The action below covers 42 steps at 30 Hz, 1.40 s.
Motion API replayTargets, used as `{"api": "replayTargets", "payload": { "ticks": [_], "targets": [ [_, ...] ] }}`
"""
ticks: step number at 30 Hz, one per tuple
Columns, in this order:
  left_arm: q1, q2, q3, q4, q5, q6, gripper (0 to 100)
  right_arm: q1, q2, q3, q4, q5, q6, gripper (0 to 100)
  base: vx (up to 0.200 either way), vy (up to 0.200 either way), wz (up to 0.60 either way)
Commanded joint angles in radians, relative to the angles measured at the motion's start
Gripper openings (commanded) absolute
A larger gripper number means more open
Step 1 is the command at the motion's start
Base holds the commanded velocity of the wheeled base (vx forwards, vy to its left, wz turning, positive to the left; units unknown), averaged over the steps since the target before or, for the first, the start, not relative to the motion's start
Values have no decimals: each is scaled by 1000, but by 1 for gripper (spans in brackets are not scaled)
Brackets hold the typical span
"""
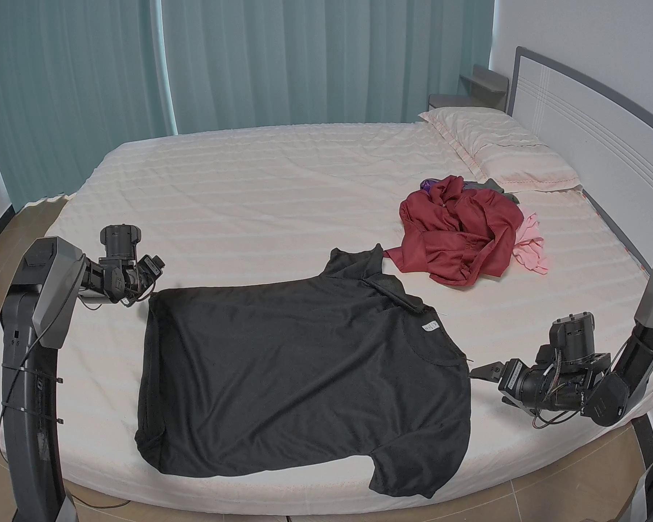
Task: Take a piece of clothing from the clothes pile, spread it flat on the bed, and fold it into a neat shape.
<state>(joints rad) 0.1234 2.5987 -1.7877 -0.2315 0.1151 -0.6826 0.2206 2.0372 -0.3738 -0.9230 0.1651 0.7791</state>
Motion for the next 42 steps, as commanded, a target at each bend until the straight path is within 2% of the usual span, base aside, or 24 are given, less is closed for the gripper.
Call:
{"api": "replayTargets", "payload": {
  "ticks": [1, 5, 6, 7, 13, 15, 16, 17, 20, 23, 27, 32, 38, 42],
  "targets": [
    [24, -71, 33, 87, -23, -43, 100, 0, -2, 1, 0, 1, 0, 100, 0, 0, 0],
    [32, -161, 129, 104, -127, -114, 100, 0, -6, 0, 0, 1, 2, 100, 0, 0, 0],
    [38, -226, 214, 100, -198, -135, 100, 0, -8, 0, -2, 1, 3, 100, 0, 0, 0],
    [38, -262, 266, 93, -235, -140, 100, 0, -9, 0, -2, 1, 3, 100, 0, 0, 0],
    [33, -442, 639, -32, -368, -129, 100, -1, -20, 1, -2, 1, 5, 100, 0, 0, 0],
    [27, -489, 778, -104, -402, -115, 100, -1, -23, 1, -2, 1, 5, 100, 0, 0, 0],
    [27, -489, 778, -104, -402, -115, 100, -1, -23, 1, -2, 1, 5, 100, 0, 0, 0],
    [19, -534, 916, -163, -419, -88, 100, -1, -25, 1, -2, 1, 5, 100, 0, 0, 0],
    [5, -591, 1099, -207, -437, -14, 100, -1, -23, 1, -2, 1, 5, 100, 0, 0, 0],
    [-11, -644, 1222, -229, -460, 46, 100, -3, -23, 1, -2, 1, 5, 100, 0, 0, 0],
    [-61, -677, 1332, -230, -453, 61, 100, -1, -26, 3, 0, 1, 5, 100, 0, 0, 0],
    [-102, -666, 1381, -229, -433, 61, 100, -1, -26, 10, -2, 1, 5, 100, 0, 0, 0],
    [-177, -634, 1413, -232, -242, 61, 100, 0, -26, 10, -2, 1, 3, 100, 0, 0, 0],
    [-188, -608, 1413, -262, -210, 61, 100, 3, -26, 12, -2, 1, 3, 100, 0, 0, 0]
  ]
}}
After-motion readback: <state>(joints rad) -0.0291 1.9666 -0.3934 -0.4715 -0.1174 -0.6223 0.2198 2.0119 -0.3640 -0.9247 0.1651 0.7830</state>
